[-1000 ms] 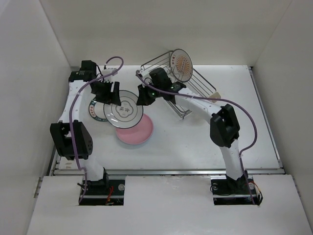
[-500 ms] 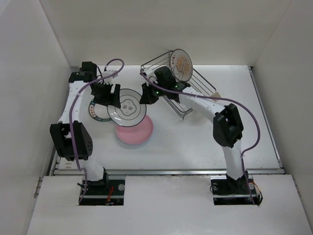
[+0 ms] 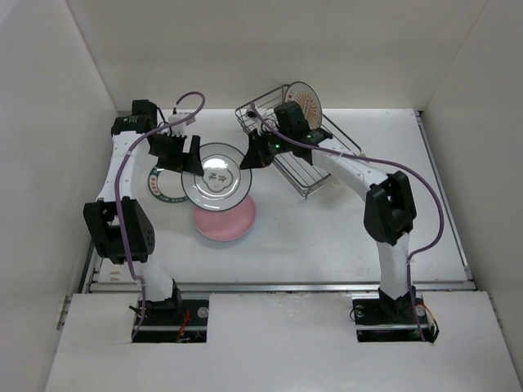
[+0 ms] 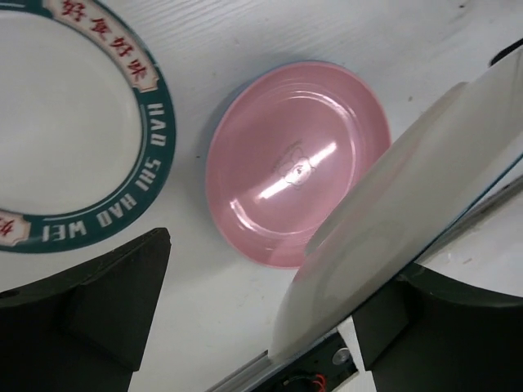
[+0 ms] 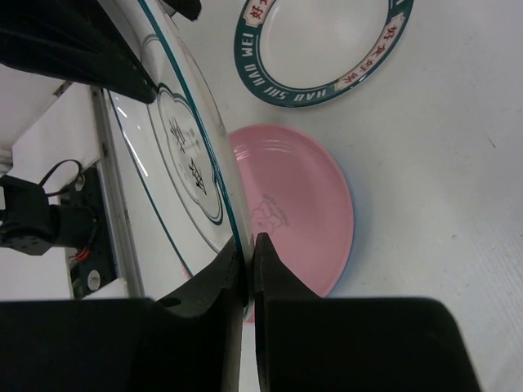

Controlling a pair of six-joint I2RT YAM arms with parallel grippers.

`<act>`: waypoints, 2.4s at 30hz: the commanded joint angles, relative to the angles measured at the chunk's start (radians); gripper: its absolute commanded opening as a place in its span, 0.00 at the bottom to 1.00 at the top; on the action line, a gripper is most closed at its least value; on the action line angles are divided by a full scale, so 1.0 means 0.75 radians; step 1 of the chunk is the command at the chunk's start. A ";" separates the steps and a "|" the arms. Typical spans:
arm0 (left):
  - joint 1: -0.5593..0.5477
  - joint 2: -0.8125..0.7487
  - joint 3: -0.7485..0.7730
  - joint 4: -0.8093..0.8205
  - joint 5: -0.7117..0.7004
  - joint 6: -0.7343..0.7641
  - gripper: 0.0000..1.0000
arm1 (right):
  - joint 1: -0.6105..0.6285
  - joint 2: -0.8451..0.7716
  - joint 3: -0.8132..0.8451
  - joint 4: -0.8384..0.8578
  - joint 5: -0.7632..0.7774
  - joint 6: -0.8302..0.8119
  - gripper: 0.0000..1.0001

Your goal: Unload the plates from the dish rack

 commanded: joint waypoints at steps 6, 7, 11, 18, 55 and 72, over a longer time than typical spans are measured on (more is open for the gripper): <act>-0.050 0.041 0.041 -0.124 0.299 0.054 0.31 | 0.028 0.016 0.109 0.140 -0.170 0.086 0.00; -0.050 0.057 0.055 -0.125 0.299 0.054 0.17 | 0.028 0.016 0.109 0.140 -0.146 0.086 0.00; -0.036 0.069 0.067 -0.139 0.260 0.027 0.00 | 0.028 0.016 0.109 0.112 -0.017 0.086 0.00; 0.135 0.081 0.104 -0.024 0.246 -0.161 0.00 | 0.028 0.016 0.175 0.051 0.224 0.125 0.68; 0.031 0.585 0.380 -0.143 -1.213 -0.145 0.85 | -0.296 0.226 0.641 -0.251 1.699 0.237 0.88; 0.048 0.368 0.407 -0.153 -1.017 -0.278 0.85 | -0.351 0.262 0.570 -0.044 1.579 0.003 0.00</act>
